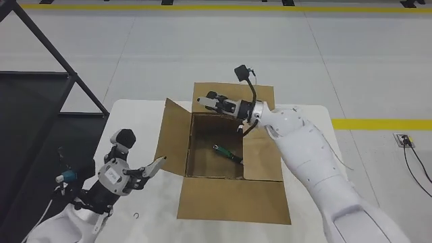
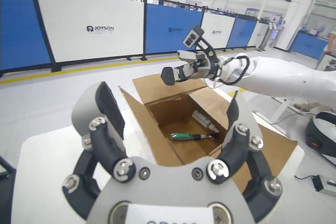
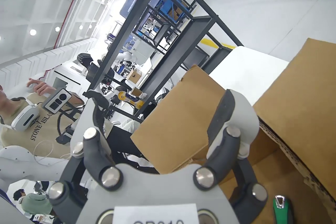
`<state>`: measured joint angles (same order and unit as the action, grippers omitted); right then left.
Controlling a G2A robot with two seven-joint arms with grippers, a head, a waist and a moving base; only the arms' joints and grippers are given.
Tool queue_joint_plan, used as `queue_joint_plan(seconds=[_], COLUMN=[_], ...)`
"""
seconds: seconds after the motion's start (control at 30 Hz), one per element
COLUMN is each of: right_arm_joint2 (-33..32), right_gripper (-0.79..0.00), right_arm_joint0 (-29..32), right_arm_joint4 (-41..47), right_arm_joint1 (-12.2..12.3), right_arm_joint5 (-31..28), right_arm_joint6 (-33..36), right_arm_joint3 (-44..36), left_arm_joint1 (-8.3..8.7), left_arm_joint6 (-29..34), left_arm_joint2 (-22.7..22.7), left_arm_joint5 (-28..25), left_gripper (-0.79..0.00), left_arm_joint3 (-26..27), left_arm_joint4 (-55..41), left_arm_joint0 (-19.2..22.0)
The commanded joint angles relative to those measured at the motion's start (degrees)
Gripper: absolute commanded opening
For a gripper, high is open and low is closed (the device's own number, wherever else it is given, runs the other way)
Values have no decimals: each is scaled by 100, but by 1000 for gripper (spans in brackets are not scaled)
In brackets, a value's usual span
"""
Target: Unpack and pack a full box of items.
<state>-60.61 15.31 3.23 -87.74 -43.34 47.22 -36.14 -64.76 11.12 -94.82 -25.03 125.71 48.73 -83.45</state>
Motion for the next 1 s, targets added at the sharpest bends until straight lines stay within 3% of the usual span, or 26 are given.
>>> queue_joint_plan(seconds=[0.0,0.23,0.37,0.43,0.8,0.97], right_arm_joint2=[-406,-2062,-2707,-2928,-2913,-3148], right_gripper=[0,0,0,0,0,0], right_arm_joint0=[536,3048,3955,4147,4185,4328], right_arm_joint4=[-143,-779,-1181,-2012,-1924,-1420], right_arm_joint1=[239,858,991,1031,1029,1117], right_arm_joint5=[118,1356,2079,3010,2980,2460], right_arm_joint6=[61,225,-86,-491,-572,-136], right_arm_joint3=[-876,-4652,-5831,-6097,-6118,-6095], left_arm_joint1=[1,-85,-180,-199,-209,-316], left_arm_joint6=[308,902,1044,1187,1196,1532], left_arm_joint2=[320,1737,2381,2505,2554,2963], left_arm_joint5=[-13,323,738,883,897,1153], left_gripper=[0,0,0,0,0,0], left_arm_joint3=[29,-522,-1057,-1199,-1294,-1794], left_arm_joint4=[23,404,405,432,354,-345], left_arm_joint0=[257,1267,1723,1820,1812,2254])
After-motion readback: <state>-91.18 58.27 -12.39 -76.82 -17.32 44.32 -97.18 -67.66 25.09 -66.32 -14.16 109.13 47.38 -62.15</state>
